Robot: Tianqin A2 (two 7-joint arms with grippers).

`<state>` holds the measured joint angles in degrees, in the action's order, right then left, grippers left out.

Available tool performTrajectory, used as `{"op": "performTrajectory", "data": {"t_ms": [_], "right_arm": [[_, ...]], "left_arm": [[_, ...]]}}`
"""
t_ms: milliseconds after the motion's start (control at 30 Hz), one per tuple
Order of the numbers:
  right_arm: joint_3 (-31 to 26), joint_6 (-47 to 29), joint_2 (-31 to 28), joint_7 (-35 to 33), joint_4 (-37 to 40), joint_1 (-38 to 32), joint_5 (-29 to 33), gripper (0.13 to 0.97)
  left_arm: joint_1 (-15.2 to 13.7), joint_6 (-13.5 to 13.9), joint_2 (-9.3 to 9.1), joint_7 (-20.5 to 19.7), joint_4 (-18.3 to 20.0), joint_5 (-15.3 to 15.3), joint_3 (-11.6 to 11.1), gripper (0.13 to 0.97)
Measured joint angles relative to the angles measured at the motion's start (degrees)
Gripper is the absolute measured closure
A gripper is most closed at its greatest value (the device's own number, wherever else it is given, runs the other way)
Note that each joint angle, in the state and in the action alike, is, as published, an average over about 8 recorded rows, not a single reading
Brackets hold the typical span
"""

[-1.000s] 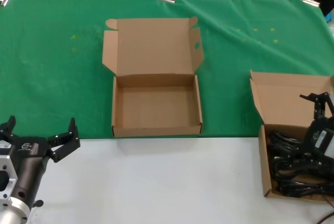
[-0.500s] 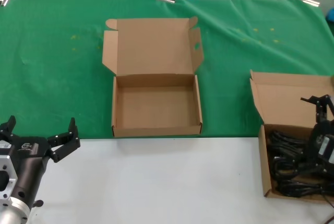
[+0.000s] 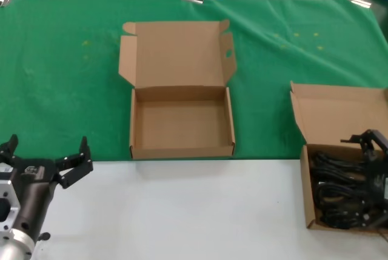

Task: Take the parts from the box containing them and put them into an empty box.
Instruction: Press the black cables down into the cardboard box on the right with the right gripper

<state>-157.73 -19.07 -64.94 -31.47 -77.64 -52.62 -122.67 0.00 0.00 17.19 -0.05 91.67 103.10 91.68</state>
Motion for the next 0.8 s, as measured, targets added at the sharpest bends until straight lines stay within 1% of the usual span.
{"op": "performTrajectory", "data": {"t_ms": [233, 333, 400, 533, 800], "right_arm": [[0.0, -10.5, 1.6, 12.6, 4.3, -4.3, 17.5, 0.129], [0.0, -14.6, 2.7, 16.5, 6.0, -6.2, 24.0, 0.129], [0.0, -16.8, 3.5, 18.1, 7.3, -7.4, 27.2, 0.129], [0.0, -20.0, 5.3, 19.1, 9.9, -9.7, 30.4, 0.129], [0.0, -24.8, 9.6, 16.7, 15.4, -13.1, 31.3, 0.129]], "left_arm": [[0.0, 0.0, 0.0, 0.0, 0.0, 0.0, 0.0, 0.132], [0.0, 0.0, 0.0, 0.0, 0.0, 0.0, 0.0, 0.132], [0.0, 0.0, 0.0, 0.0, 0.0, 0.0, 0.0, 0.132], [0.0, 0.0, 0.0, 0.0, 0.0, 0.0, 0.0, 0.132], [0.0, 0.0, 0.0, 0.0, 0.0, 0.0, 0.0, 0.132]]}}
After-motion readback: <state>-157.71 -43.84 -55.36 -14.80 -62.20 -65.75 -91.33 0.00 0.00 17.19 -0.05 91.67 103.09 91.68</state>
